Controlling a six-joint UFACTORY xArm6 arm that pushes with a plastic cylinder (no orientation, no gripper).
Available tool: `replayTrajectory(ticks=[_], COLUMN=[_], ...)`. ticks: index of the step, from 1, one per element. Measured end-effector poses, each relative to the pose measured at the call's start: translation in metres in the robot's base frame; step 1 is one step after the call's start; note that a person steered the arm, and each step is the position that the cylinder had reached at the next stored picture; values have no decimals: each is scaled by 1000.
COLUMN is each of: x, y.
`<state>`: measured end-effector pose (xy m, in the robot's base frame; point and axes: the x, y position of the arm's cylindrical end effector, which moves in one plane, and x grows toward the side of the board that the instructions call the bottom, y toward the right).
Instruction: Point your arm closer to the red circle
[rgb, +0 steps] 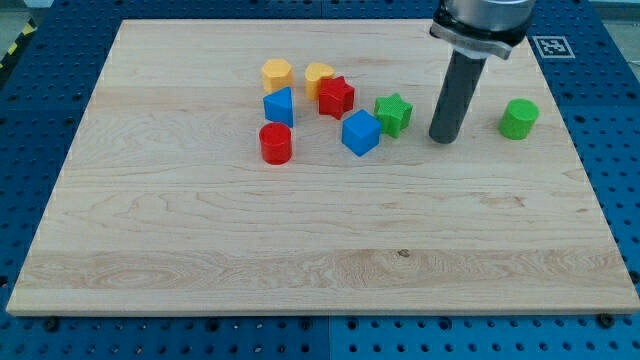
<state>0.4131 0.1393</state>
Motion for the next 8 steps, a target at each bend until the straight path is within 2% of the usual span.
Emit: replayTrajectory(ticks=[2, 3, 4, 5, 6, 7, 8], x=[-33, -21, 18, 68, 103, 105, 90], y=[-67, -43, -10, -34, -98, -170, -210])
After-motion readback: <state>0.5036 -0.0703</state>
